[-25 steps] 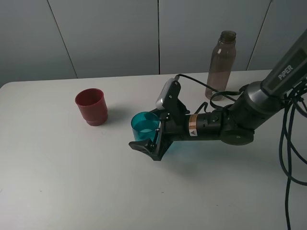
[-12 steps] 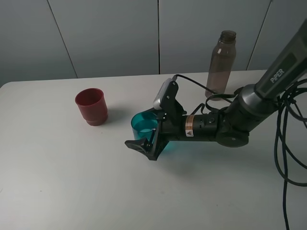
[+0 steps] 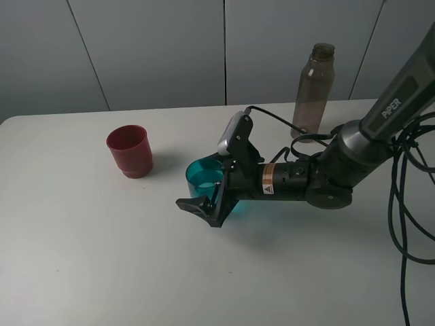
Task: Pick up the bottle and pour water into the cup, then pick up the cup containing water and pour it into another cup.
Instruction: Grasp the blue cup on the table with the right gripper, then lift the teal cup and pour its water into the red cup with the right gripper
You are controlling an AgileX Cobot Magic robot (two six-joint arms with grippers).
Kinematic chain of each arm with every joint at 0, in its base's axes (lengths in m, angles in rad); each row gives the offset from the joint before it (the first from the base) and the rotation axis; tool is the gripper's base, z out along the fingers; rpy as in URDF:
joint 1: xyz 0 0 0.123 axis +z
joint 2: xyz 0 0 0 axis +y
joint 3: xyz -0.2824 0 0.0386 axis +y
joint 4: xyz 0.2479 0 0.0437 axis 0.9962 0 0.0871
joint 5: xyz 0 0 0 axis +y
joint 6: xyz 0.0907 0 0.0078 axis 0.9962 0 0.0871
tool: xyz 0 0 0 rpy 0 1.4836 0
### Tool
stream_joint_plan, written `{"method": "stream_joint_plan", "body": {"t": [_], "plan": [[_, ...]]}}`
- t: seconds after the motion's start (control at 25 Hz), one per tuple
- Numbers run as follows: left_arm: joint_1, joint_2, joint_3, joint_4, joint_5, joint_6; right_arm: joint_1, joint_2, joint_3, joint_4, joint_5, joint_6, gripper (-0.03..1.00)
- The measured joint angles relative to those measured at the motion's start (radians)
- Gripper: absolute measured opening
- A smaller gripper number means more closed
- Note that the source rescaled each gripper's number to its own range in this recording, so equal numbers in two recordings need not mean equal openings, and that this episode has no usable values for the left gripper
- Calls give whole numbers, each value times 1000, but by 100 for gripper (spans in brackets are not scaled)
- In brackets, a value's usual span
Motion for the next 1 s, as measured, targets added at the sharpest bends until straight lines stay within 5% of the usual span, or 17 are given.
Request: {"method": "stream_joint_plan", "body": {"t": [0.16,0.68,1.0], "plan": [[0,0,0,0,0,0,0,0,-1,0,-11,-4,10],[0,0,0,0,0,0,3,0,-2,3,-1,-2,10],[0,0,0,0,0,0,5,-87,-16,19,127,-2,10]]}}
